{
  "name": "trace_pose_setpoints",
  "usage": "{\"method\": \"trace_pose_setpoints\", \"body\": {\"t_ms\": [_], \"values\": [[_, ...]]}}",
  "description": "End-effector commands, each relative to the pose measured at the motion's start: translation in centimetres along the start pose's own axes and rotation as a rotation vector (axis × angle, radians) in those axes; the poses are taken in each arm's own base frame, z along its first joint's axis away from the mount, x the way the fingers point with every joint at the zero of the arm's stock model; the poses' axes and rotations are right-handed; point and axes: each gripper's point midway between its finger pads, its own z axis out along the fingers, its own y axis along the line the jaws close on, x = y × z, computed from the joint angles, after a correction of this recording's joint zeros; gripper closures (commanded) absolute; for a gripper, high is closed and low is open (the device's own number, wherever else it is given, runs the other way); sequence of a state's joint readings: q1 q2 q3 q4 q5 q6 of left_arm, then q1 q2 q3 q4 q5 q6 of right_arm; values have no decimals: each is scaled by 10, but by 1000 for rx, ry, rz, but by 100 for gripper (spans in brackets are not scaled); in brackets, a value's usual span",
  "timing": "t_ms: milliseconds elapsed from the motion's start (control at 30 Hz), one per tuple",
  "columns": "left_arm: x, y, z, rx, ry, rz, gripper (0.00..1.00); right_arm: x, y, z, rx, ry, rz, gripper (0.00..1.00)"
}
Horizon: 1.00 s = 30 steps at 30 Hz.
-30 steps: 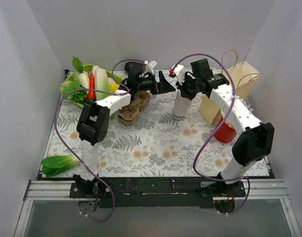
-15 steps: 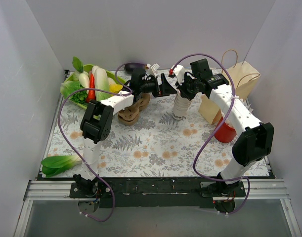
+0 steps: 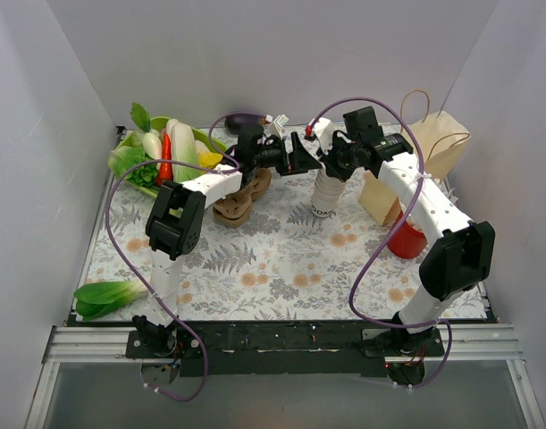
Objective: Pack the takeout coffee
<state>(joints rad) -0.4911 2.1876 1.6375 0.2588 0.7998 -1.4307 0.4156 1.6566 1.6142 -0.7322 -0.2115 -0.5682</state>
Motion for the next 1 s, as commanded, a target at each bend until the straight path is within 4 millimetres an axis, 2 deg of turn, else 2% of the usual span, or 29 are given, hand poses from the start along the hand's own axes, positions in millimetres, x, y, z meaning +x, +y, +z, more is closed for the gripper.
{"method": "trace_pose_setpoints", "body": {"t_ms": [0,100,300,400,533,633,833,933,967], "values": [[-11,-24,1,68,-17,31,2,-24,-3,-6,16,-69,-33,99],[-12,-21,2,62,-27,14,2,-25,-3,-6,14,-71,-33,99],[-4,-3,5,4,-18,-14,2,-29,-6,-8,32,-85,-38,99],[2,4,5,-9,-12,-27,2,-34,-12,-9,66,-100,-46,99],[6,10,5,-24,-8,-32,2,-48,-31,-17,170,-159,-59,99],[9,14,5,-32,-3,-37,2,-53,-35,-21,194,-181,-63,99],[11,19,6,-50,-2,-41,2,-52,-36,-22,202,-178,-70,99],[7,15,6,-42,-6,-20,2,-57,-38,-29,215,-181,-80,99],[2,9,6,-26,-8,-1,2,-64,-41,-36,228,-195,-86,99]]}}
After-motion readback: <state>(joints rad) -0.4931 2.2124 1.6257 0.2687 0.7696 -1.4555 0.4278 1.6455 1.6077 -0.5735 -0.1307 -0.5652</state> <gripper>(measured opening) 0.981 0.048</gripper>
